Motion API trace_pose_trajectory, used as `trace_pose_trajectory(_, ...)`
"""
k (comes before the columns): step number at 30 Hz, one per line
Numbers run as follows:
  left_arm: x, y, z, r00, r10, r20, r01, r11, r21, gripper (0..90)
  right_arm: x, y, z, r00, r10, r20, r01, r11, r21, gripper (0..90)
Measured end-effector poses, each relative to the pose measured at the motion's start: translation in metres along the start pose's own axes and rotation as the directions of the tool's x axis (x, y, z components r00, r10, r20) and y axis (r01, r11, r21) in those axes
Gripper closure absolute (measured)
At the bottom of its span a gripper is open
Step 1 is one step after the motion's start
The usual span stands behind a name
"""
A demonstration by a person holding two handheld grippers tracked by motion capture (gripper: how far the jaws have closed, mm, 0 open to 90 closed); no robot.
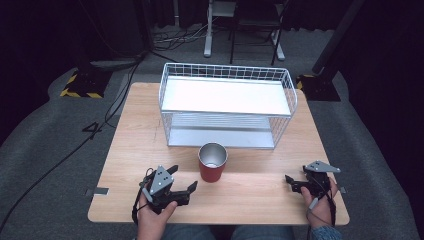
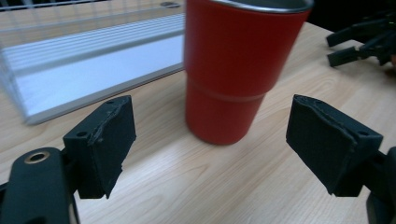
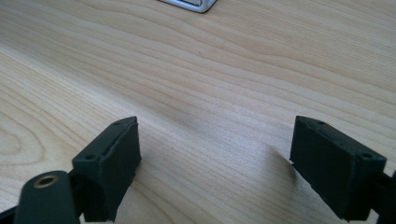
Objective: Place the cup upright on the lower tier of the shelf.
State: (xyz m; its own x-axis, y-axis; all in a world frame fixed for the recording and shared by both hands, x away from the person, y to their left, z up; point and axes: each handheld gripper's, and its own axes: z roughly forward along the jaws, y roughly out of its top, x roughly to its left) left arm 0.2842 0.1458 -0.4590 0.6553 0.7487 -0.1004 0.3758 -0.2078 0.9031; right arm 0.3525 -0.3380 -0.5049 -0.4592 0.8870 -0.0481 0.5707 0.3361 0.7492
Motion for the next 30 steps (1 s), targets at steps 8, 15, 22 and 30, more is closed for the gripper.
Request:
trace_pose_trajectory(8,-0.005,0.005,0.013,0.9983,0.002,0.058,-0.001,0.9999,-0.013,15.7,-0.001,0.0,0.0,1.0,0.006,-0.006,-0.006,1.0,0.002,16.4)
trace_pose_trajectory(15,-0.009,0.007,0.025,0.9953,0.025,0.094,-0.018,0.997,-0.075,15.9,-0.001,0.0,0.0,1.0,0.006,-0.005,-0.006,1.0,0.003,16.3)
trace_pose_trajectory(22,-0.008,0.006,0.04,0.9912,0.002,0.132,0.011,0.9949,-0.101,15.3,-0.001,0.0,0.0,1.0,0.006,-0.004,-0.006,1.0,0.002,16.3)
trace_pose_trajectory(30,-0.007,0.006,0.061,0.9979,-0.027,0.059,0.03,0.9983,-0.05,14.6,0.0,0.0,0.0,1.0,0.004,-0.003,-0.004,1.0,0.003,16.2)
